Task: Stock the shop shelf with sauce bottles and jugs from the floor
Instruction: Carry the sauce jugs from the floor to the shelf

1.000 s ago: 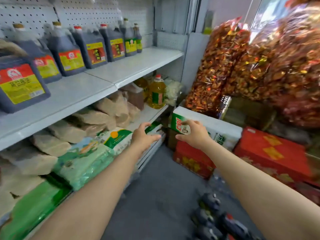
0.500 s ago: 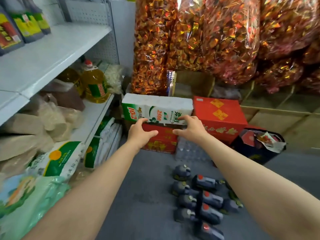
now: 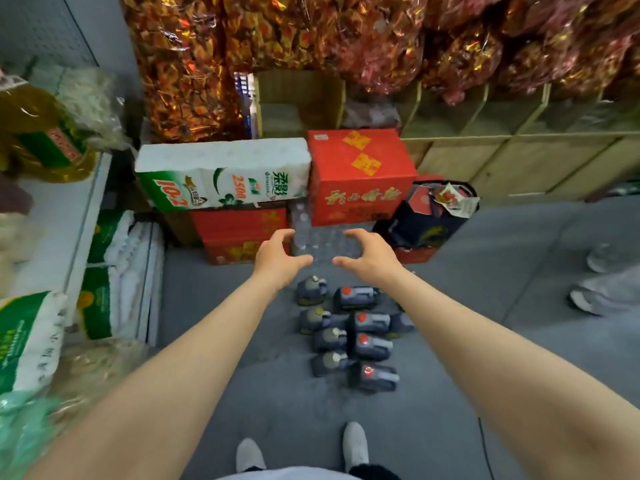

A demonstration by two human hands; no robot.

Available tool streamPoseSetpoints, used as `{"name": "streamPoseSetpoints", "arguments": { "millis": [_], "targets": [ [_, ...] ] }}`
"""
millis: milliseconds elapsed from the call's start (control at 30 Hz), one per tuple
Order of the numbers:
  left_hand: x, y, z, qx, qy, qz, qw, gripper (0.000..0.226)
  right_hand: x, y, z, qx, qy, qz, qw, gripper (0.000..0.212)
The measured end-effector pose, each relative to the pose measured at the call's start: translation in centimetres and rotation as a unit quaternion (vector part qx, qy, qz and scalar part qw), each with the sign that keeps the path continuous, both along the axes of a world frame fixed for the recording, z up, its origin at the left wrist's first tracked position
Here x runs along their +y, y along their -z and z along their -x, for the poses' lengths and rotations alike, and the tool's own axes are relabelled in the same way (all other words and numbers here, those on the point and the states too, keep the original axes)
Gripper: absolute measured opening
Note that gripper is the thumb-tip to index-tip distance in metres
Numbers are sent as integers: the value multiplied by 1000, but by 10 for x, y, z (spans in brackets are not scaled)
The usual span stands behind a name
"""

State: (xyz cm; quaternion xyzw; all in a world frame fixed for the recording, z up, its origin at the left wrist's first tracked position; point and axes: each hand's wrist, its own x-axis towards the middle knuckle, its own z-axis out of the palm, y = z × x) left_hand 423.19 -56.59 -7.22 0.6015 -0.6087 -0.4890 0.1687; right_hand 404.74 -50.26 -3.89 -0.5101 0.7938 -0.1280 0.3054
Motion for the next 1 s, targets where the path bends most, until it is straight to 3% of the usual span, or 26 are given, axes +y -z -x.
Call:
{"name": "streamPoseSetpoints", "arguments": {
  "millis": [367, 567, 767, 1000],
  "targets": [
    [36, 15, 96, -36, -34, -1, 999, 72, 23, 32, 110, -62, -7, 10, 998, 76],
    [40, 56, 139, -24, -35, -40, 998, 70, 22, 94, 139, -99, -11, -34, 994, 75],
    [47, 155, 142, -18, -42, -106, 993, 66, 46, 203, 152, -129, 48, -78, 987, 68],
    [85, 341, 110, -42, -44, -200, 978, 70, 99, 388, 137, -155, 115, -165, 967, 61]
  ]
}}
